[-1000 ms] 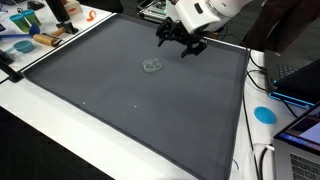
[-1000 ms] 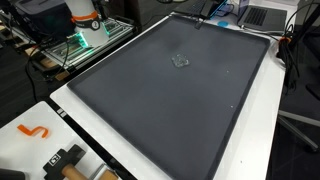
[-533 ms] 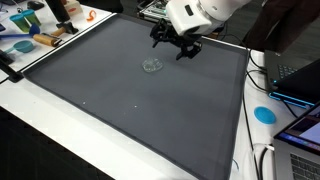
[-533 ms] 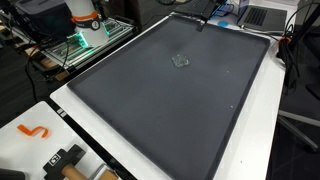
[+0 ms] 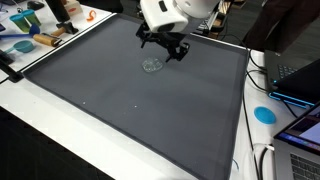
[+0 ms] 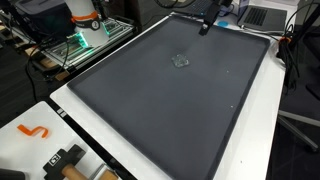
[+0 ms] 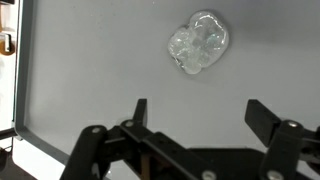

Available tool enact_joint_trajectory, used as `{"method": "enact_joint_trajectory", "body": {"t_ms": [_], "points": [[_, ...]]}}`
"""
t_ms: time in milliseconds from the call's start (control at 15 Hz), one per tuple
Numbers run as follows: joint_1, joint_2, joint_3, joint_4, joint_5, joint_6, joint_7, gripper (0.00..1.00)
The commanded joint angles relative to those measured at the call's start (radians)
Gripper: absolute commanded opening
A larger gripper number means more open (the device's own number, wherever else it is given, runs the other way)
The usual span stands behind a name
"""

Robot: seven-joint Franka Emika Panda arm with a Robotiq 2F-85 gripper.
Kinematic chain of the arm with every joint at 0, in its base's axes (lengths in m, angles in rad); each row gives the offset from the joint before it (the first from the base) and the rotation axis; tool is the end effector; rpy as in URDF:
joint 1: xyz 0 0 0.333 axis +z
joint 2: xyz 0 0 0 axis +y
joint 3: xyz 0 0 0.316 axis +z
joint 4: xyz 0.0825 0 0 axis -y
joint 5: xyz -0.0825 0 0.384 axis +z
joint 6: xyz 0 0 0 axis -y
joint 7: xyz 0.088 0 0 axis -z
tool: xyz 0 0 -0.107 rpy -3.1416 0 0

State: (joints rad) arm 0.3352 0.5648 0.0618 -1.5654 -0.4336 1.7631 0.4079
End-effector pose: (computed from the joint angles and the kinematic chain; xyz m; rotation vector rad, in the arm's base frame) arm 0.6211 0.2147 0.2967 2.6414 0.1971 -0.2504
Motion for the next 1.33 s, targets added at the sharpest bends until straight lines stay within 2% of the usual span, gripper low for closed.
{"method": "enact_joint_trajectory", "body": {"t_ms": [0, 333, 667, 933, 1267], "points": [[-0.049, 0.027, -0.001, 0.052, 0.093, 0.002, -0.036, 1.00], [-0.137, 0.030, -0.006, 0.074, 0.239, 0.038, -0.102, 1.00], [-0.243, 0.016, -0.001, 0.052, 0.397, 0.133, -0.222, 1.00], [-0.329, -0.001, 0.000, 0.008, 0.533, 0.206, -0.321, 1.00], [-0.428, -0.032, 0.007, -0.076, 0.698, 0.229, -0.479, 1.00]]}}
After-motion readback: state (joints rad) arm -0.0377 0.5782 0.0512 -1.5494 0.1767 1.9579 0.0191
